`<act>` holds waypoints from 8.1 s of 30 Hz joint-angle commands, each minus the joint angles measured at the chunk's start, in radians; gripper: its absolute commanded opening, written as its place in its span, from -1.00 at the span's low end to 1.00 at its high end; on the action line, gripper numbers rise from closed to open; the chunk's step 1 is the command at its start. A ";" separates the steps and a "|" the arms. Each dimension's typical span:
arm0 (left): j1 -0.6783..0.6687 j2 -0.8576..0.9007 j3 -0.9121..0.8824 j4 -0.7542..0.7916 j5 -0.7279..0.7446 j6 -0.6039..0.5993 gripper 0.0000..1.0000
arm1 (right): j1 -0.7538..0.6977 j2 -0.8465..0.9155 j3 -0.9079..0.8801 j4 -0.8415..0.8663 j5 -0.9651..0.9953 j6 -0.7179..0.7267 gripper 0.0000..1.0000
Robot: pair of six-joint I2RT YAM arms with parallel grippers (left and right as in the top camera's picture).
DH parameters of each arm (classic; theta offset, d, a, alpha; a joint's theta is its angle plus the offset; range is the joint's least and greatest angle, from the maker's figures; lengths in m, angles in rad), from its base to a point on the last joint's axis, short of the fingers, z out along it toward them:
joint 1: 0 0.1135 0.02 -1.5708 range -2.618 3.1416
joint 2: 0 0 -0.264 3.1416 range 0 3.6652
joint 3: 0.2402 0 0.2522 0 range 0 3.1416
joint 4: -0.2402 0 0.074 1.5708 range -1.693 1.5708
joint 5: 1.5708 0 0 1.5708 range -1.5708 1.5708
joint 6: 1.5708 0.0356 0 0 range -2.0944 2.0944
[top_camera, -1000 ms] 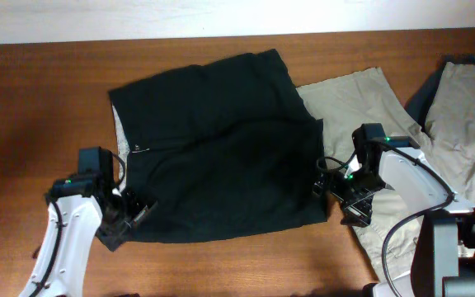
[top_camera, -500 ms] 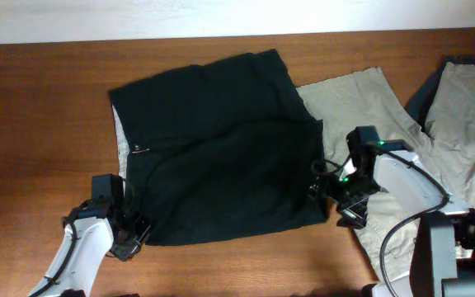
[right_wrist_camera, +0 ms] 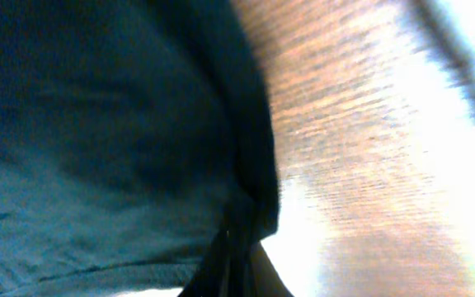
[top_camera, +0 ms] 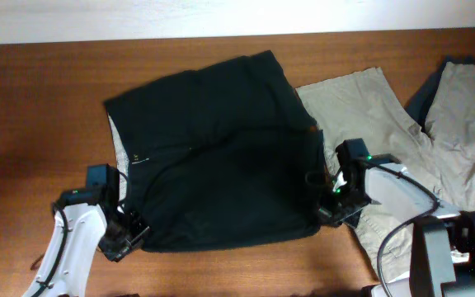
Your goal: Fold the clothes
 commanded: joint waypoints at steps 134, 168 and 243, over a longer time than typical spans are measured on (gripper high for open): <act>0.718 0.995 1.474 -0.324 -0.118 -0.010 -0.78 | -0.071 0.617 1.397 -0.697 0.217 -0.533 0.12; -0.174 0.562 1.069 -0.607 -0.349 0.288 0.33 | -0.085 0.437 1.093 -0.786 0.214 -0.575 0.75; -0.144 -0.969 -0.149 0.359 -0.380 0.350 0.98 | -0.085 -1.605 -0.817 0.834 0.382 -0.634 0.97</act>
